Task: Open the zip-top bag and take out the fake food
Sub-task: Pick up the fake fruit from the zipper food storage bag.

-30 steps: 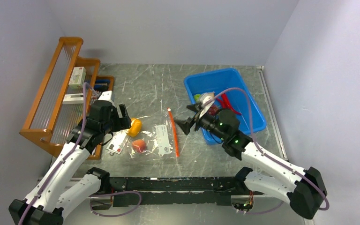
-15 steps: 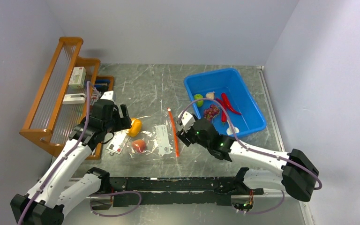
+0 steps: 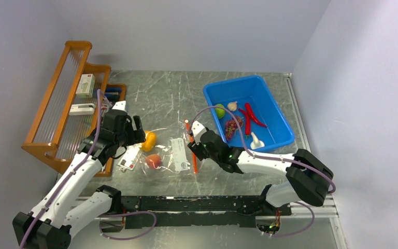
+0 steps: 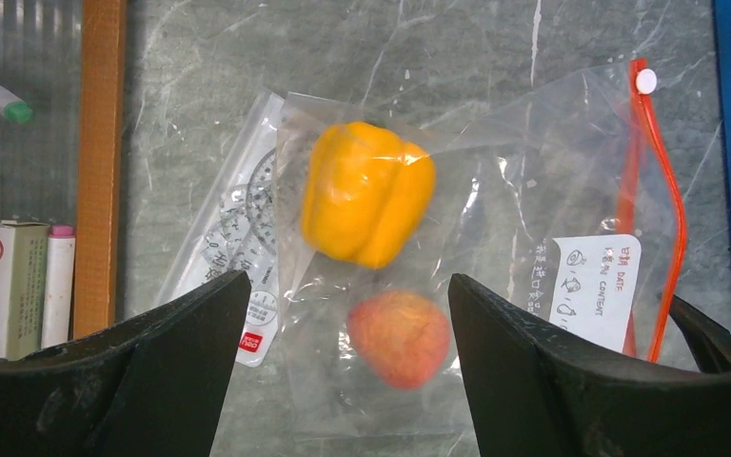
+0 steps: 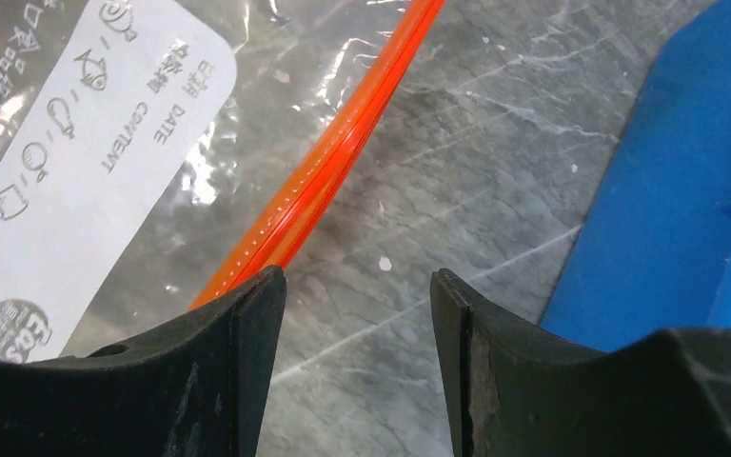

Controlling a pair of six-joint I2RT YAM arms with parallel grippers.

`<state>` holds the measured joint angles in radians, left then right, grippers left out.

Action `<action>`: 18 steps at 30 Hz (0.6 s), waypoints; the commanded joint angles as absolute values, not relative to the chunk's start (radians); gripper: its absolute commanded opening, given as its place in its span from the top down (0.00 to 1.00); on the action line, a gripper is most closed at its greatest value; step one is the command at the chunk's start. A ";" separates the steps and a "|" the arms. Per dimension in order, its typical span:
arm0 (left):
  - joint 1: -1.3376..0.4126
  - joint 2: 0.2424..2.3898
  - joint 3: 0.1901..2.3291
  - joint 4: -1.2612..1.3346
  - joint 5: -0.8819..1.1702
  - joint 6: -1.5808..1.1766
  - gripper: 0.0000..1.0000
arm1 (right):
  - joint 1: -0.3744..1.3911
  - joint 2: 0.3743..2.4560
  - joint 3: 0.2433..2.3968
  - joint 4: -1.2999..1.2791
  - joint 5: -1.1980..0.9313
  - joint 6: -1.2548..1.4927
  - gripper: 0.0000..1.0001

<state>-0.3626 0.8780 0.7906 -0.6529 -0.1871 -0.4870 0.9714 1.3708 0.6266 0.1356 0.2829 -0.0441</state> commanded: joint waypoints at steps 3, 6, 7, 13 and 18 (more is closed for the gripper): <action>-0.357 0.908 0.796 -0.667 -0.235 -0.521 0.12 | 0.983 1.399 0.613 0.315 0.354 0.140 0.43; -0.357 0.933 0.792 -0.696 -0.263 -0.577 0.12 | 0.983 1.371 0.553 0.415 0.346 0.263 0.43; -0.357 0.943 0.787 -0.702 -0.265 -0.605 0.12 | 0.983 1.364 0.537 0.448 0.326 0.290 0.43; -0.356 0.997 0.705 -0.680 -0.172 -0.797 0.12 | 0.983 1.370 0.492 0.619 0.178 0.429 0.43; -0.356 0.960 0.658 -0.684 -0.177 -0.862 0.12 | 0.983 1.359 0.444 0.724 0.154 0.519 0.43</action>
